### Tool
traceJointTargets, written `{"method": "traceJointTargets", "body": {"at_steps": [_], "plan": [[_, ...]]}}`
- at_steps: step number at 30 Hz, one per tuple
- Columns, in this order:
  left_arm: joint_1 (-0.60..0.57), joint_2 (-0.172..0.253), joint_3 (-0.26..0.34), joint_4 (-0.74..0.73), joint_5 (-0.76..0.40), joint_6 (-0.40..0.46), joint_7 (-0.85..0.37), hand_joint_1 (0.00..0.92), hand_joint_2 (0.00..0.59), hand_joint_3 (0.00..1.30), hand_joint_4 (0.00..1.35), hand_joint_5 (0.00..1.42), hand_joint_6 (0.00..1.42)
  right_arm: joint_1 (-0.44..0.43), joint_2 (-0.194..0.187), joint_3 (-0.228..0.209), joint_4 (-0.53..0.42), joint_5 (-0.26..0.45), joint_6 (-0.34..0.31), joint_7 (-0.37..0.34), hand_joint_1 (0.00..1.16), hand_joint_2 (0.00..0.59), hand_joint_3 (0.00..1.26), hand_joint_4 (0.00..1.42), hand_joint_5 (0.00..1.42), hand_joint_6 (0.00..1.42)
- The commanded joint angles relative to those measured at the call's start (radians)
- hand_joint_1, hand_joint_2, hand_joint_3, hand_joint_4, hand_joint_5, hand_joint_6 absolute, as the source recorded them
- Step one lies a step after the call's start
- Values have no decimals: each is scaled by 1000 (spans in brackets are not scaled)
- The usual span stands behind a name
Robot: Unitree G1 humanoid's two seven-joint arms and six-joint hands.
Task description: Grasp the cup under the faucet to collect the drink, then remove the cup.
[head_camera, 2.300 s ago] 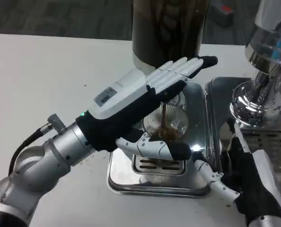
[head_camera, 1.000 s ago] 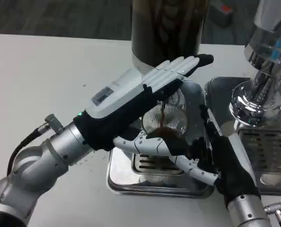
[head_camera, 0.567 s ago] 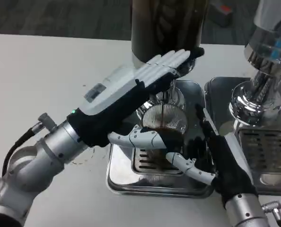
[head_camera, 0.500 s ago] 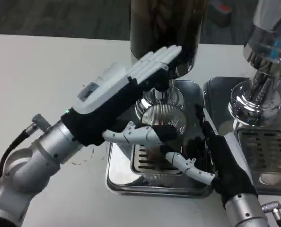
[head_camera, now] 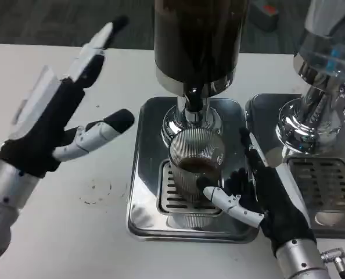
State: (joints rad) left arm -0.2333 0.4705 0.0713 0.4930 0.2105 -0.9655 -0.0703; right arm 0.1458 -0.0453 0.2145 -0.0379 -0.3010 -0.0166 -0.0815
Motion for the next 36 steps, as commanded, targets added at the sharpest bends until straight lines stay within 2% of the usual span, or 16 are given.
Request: {"method": "traceJointTargets", "body": {"at_steps": [1,5,9,19,28,36], "plan": [[68,-4,42,22,28,13,68,0,148,0,0,9,0,3,8,-2,23,19,-39,-4,705,187,0,0,0,0],[115,0,51,47,38,33,96,0,150,0,0,11,0,-2,12,4,41,22,-57,-5,711,185,0,0,0,0],[167,-20,57,48,77,60,157,0,152,0,0,12,0,-9,12,9,57,20,-65,1,717,184,0,0,0,0],[185,-24,-5,102,88,145,139,0,152,0,0,12,0,-34,20,19,100,25,-78,8,731,178,0,0,0,0],[182,-26,-23,147,44,166,97,0,153,0,0,7,0,-89,53,15,169,34,-117,-6,762,171,0,0,0,0],[170,-18,-43,199,71,160,97,0,155,0,0,2,0,-121,57,9,212,47,-144,-6,770,173,0,0,0,0]]}}
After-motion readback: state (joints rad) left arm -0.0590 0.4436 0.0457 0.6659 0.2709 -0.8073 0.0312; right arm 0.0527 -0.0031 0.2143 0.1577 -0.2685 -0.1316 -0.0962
